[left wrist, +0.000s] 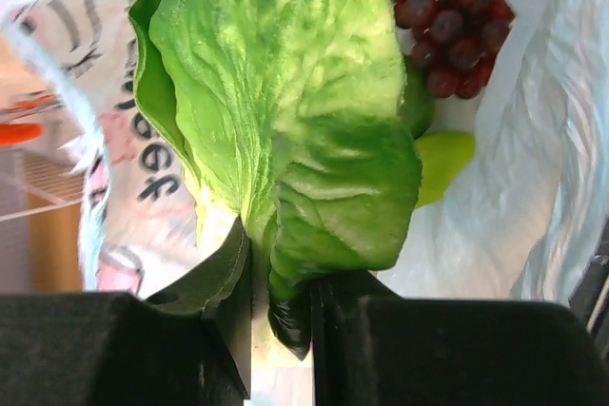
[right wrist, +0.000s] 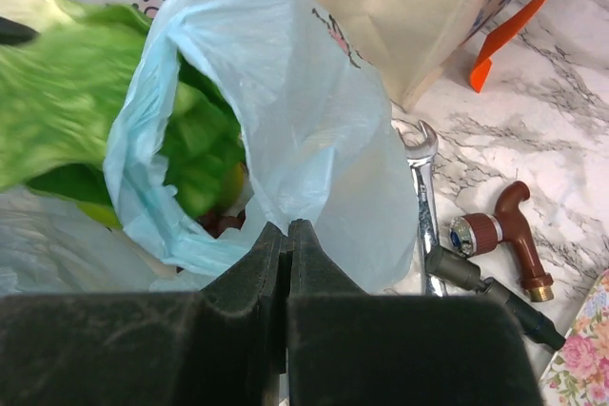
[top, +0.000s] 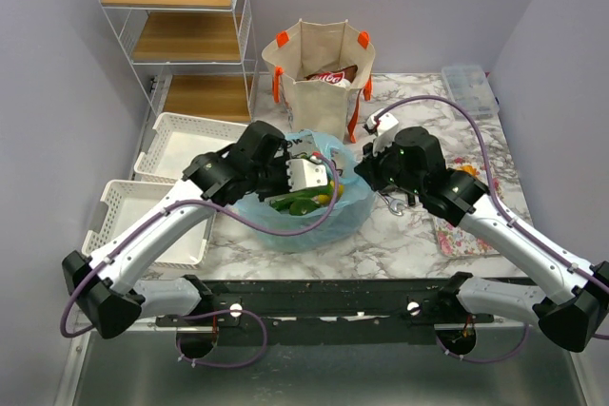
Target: Untie the knot of the grocery bags and take out the mixed food
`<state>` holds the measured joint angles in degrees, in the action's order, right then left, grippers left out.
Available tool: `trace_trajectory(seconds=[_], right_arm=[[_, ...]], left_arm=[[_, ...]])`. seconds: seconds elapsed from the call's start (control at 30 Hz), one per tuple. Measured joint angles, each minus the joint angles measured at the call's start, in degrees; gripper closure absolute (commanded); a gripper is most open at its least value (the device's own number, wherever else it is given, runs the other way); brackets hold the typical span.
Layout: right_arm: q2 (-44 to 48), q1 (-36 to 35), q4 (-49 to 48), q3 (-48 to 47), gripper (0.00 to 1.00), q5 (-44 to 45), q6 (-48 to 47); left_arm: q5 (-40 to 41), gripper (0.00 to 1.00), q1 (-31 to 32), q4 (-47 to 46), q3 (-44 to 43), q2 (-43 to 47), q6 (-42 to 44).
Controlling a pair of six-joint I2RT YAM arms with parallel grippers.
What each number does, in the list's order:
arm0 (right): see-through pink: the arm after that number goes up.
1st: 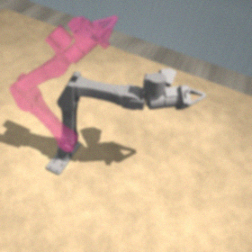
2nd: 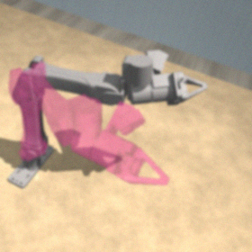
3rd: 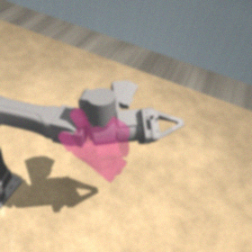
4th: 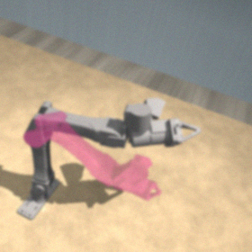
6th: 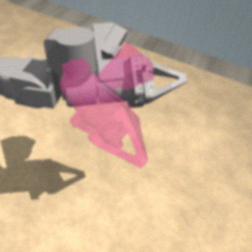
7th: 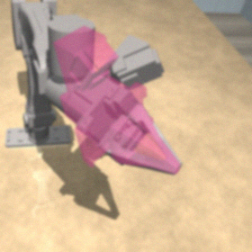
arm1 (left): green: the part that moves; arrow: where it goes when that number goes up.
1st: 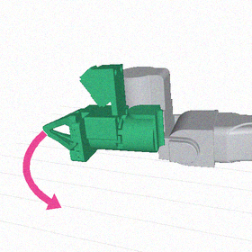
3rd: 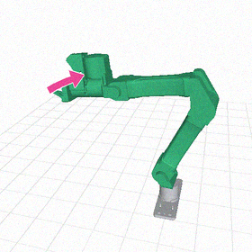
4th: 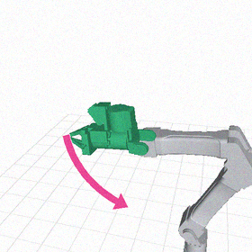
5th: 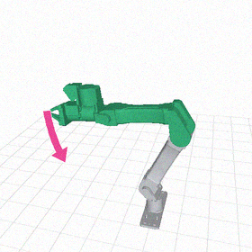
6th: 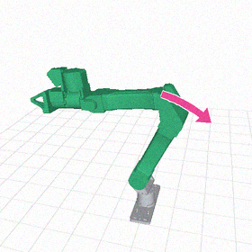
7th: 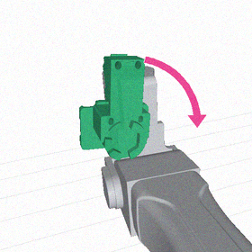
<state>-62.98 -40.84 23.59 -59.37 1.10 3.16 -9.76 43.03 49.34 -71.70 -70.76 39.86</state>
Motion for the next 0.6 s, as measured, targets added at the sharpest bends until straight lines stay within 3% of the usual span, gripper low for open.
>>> trace_trajectory(seconds=[0.27, 0.5, 0.6], right_arm=[[0.0, 0.1, 0.0, 0.0, 0.99, 0.4, 0.1], [0.0, 0.1, 0.0, 0.0, 0.99, 0.5, 0.1], [0.0, 0.1, 0.0, 0.0, 0.99, 0.5, 0.1]], left_arm=[[6.1, 1.0, -2.3, 2.7, -2.9, 8.2, 8.0], [1.2, 1.0, -24.0, 2.2, -15.1, 6.7, 5.8], [-3.4, 1.0, -34.9, 0.0, -15.4, 6.5, 1.7]])
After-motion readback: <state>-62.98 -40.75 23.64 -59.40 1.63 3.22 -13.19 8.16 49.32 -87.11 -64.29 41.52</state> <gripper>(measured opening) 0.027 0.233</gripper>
